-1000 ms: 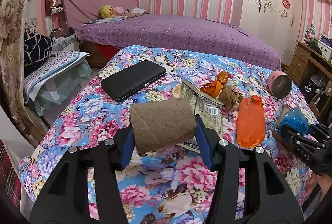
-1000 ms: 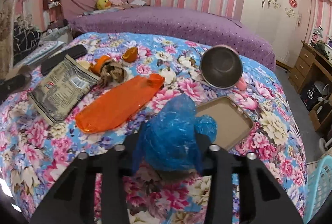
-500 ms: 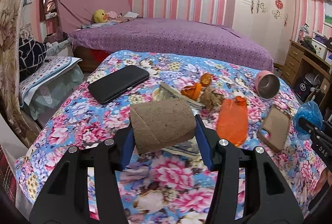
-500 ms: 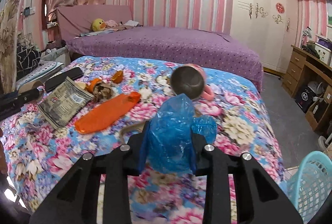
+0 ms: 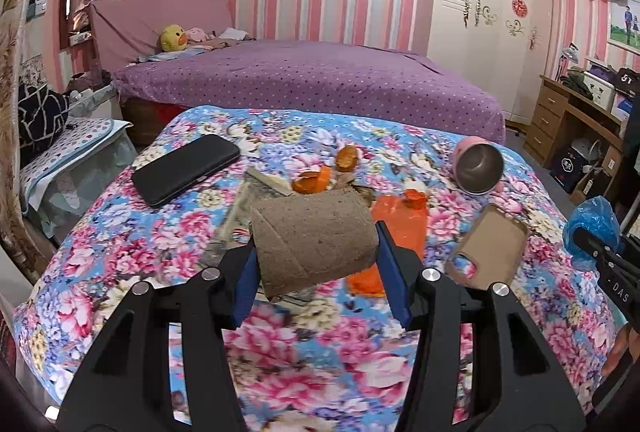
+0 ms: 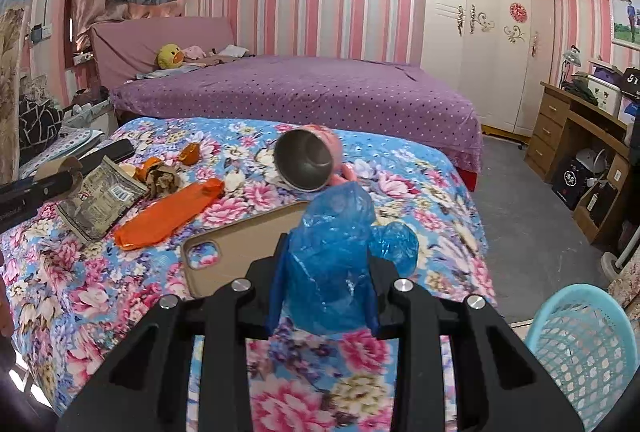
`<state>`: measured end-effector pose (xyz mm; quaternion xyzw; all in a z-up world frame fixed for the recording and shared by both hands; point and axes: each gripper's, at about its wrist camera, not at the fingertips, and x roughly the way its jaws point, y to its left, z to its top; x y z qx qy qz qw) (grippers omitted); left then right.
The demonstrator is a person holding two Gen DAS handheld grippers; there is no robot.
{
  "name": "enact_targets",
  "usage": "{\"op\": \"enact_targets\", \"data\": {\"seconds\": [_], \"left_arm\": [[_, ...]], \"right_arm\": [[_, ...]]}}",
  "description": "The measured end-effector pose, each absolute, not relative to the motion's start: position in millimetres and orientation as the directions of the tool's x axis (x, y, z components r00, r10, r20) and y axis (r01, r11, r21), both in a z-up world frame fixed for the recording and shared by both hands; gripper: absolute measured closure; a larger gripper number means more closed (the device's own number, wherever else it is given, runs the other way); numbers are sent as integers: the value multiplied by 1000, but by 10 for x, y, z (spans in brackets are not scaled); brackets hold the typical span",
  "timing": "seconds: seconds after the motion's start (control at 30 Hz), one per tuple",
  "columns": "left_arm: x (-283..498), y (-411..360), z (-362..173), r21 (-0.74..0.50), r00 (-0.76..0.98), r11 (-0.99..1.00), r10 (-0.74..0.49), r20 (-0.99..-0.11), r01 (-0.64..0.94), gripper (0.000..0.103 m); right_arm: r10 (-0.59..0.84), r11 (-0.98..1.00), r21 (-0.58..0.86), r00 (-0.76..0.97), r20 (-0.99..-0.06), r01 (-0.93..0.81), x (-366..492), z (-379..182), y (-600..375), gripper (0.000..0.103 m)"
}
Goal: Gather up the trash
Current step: 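Carry the blue bag and cardboard tube toward the blue basket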
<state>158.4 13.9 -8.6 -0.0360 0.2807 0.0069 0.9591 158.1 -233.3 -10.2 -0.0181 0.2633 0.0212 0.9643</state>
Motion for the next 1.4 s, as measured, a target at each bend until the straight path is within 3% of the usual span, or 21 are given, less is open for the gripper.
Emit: {"op": "enact_targets", "data": {"seconds": [1.4], "left_arm": [[1217, -1930, -37, -52, 839, 976, -207, -503, 210, 51]], "right_arm": [[-216, 972, -33, 840, -498, 231, 636, -92, -4648, 71]]}}
